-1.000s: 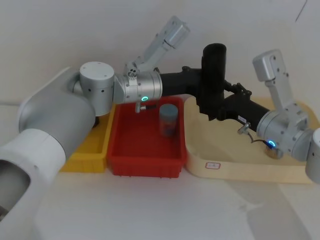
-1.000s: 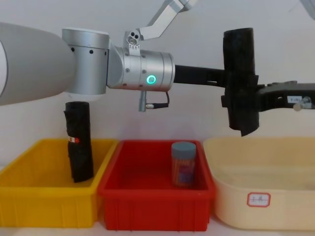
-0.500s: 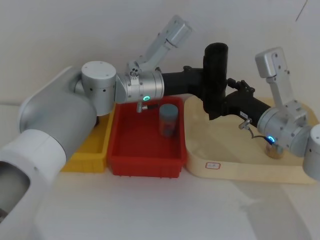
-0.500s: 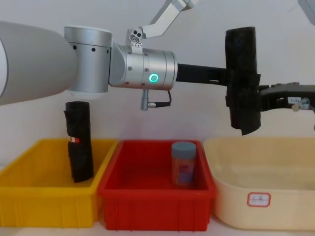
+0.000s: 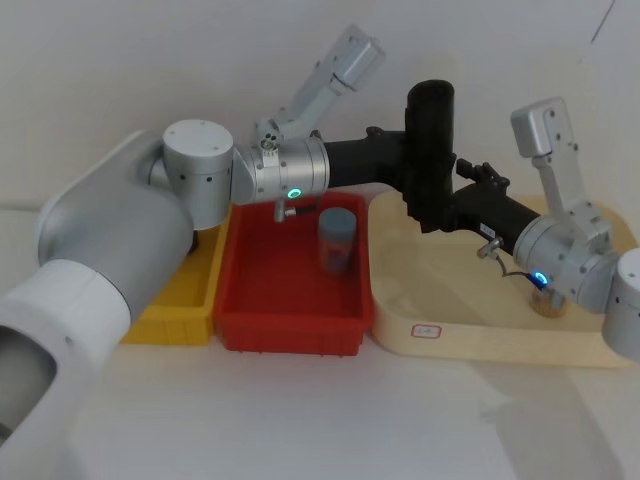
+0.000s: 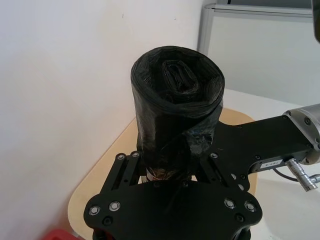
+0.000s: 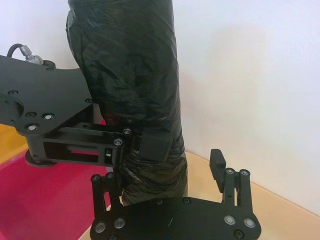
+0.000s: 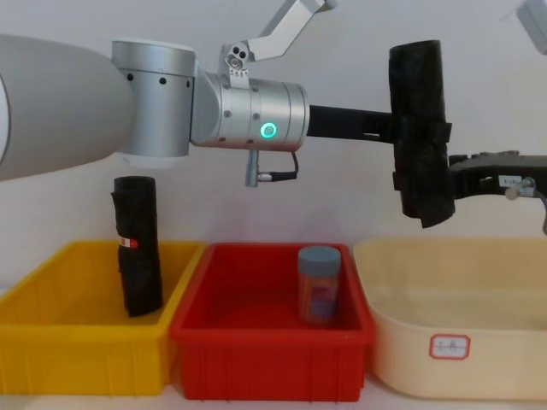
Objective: Pick up the garbage bag with the one hand and transfer it to the other hand.
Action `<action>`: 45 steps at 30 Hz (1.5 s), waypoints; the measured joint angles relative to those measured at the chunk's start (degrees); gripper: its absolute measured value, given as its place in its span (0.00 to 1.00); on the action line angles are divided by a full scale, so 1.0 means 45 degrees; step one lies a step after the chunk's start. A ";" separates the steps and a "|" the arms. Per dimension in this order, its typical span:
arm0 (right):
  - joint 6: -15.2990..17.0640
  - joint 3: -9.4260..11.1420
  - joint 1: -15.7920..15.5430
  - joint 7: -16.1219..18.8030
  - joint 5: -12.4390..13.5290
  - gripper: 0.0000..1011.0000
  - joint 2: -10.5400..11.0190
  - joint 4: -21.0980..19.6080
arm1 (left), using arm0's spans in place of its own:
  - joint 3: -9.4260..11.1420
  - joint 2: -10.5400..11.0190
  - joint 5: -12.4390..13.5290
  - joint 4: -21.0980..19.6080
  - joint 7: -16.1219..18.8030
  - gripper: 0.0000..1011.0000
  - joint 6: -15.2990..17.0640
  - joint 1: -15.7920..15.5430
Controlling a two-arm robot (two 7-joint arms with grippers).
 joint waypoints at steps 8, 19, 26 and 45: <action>-0.0121 -0.0050 -0.0046 0.0065 0.0146 0.99 0.0088 -0.0111 | 0.0049 0.0028 0.0000 -0.0181 0.0209 0.40 0.0039 0.0053; -0.0160 -0.0257 -0.0059 0.0169 0.0243 0.99 0.0164 -0.0342 | 0.0097 -0.0017 0.0058 -0.0196 0.0323 0.40 0.0040 0.0057; -0.0134 -0.0442 0.0171 0.0232 0.0265 0.99 0.0095 -0.0052 | 0.0107 -0.0042 0.0067 -0.0144 0.0263 0.40 0.0014 0.0042; -0.0237 -0.0744 0.0799 0.0309 0.0277 0.96 -0.0184 0.1046 | 0.0128 -0.0046 0.0004 0.0082 -0.0065 0.40 -0.0093 -0.0069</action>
